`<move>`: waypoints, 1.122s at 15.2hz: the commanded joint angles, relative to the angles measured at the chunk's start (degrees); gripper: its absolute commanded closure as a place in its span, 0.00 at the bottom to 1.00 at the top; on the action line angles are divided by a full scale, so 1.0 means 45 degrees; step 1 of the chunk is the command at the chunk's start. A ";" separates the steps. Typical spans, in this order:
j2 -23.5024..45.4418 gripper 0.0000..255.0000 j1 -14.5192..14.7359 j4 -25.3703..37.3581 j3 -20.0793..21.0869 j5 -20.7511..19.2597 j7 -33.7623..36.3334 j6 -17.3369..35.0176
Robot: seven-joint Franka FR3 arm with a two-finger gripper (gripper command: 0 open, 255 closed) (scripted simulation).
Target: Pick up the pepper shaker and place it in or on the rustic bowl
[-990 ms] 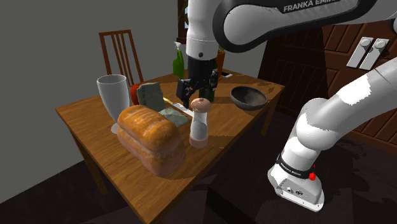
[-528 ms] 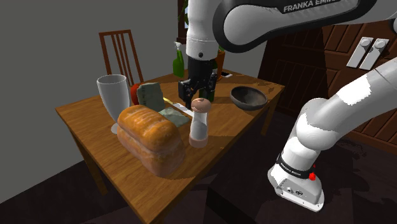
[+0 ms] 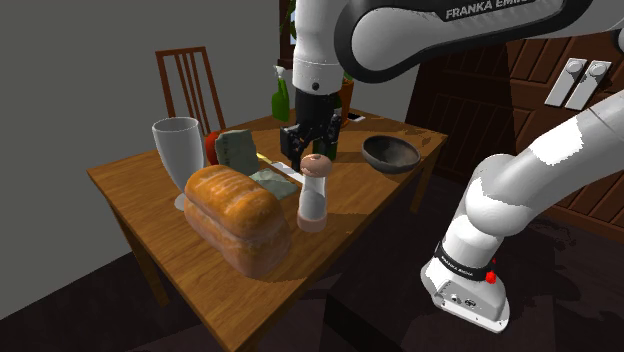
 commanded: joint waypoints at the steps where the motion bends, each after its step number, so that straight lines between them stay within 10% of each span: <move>1: -0.0010 1.00 -0.0008 0.0151 -0.0031 -0.0016 -0.0007 -0.0172; 17: 0.0204 1.00 -0.0213 0.3017 -0.0421 -0.0346 -0.0049 -0.2839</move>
